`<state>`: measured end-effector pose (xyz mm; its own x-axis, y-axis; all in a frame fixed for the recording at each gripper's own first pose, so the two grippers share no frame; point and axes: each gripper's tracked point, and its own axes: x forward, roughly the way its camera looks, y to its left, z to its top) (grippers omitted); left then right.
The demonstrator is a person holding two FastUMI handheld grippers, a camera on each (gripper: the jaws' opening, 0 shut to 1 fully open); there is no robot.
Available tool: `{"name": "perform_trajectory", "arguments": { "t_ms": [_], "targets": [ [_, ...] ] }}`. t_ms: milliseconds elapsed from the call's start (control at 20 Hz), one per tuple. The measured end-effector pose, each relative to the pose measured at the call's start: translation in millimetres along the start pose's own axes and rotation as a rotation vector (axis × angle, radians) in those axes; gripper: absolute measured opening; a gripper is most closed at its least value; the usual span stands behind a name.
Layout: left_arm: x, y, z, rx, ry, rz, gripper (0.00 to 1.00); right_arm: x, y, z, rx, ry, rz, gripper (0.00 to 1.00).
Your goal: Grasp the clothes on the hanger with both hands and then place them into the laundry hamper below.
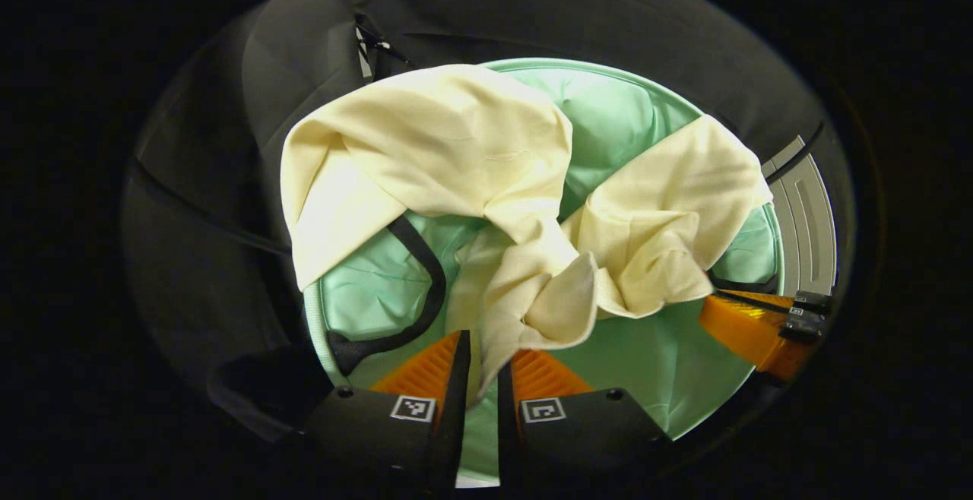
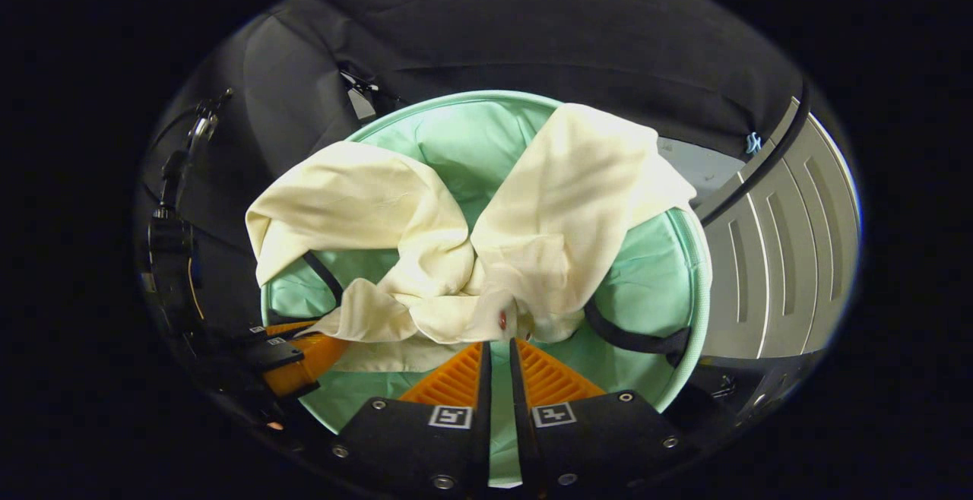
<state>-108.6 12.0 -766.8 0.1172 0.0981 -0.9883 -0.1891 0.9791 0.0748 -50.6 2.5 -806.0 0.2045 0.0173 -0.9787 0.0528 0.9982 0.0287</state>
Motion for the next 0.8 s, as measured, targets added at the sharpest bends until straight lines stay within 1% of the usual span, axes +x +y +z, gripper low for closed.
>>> {"name": "perform_trajectory", "arguments": {
  "t_ms": [50, 100, 150, 200, 250, 300, 350, 400, 450, 550, 600, 700, 800],
  "targets": [
    [-0.7, -2.2, -0.2, -0.004, 0.001, -0.005, 0.29, 0.4, -0.7, 1.4, 0.007, -0.006, -0.003, 0.24],
    [-2.7, -3.8, 2.5, -0.003, 0.001, -0.007, 0.38, -3.1, -2.4, 2.6, 0.011, -0.009, -0.005, 0.29],
    [-4.4, -8.7, 1.2, -0.001, 0.005, -0.024, 0.33, -5.7, -2.8, 4.5, 0.015, -0.013, -0.001, 0.39],
    [-8.0, -11.3, 0.5, 0.007, 0.012, -0.032, 0.40, -8.8, -2.6, 6.3, 0.018, -0.016, 0.011, 0.34],
    [-9.8, -15.0, 0.1, 0.009, 0.011, -0.041, 0.42, -11.4, -2.7, 7.9, 0.020, -0.022, 0.018, 0.55],
    [-9.2, -17.6, 2.3, 0.007, 0.004, -0.043, 0.62, -12.8, -4.2, 10.3, 0.017, -0.029, 0.019, 0.48],
    [-11.5, -18.1, 3.9, 0.001, -0.001, -0.045, 0.81, -15.3, -6.8, 12.5, 0.011, -0.040, 0.009, 0.68],
    [-17.9, -19.3, 7.6, -0.005, -0.008, -0.045, 1.00, -17.1, -11.0, 15.8, 0.011, -0.053, -0.017, 0.72],
    [-17.2, -18.3, 7.5, -0.006, -0.013, -0.039, 0.99, -19.6, -14.6, 19.0, 0.013, -0.067, -0.034, 0.83],
    [-21.7, -13.7, 9.4, -0.004, -0.027, -0.013, 0.98, -25.5, -13.3, 21.8, 0.024, -0.075, -0.028, 0.94],
    [-25.8, -12.5, 13.0, 0.002, -0.039, -0.005, 1.00, -29.5, -14.0, 22.6, 0.028, -0.079, -0.021, 0.94],
    [-33.4, -11.0, 20.4, 0.014, -0.061, 0.005, 0.99, -35.1, -14.7, 28.2, 0.024, -0.094, -0.019, 0.95],
    [-43.4, -17.2, 26.5, 0.016, -0.088, -0.005, 1.00, -42.1, -13.8, 33.3, 0.021, -0.109, -0.018, 0.95]
  ]
}}
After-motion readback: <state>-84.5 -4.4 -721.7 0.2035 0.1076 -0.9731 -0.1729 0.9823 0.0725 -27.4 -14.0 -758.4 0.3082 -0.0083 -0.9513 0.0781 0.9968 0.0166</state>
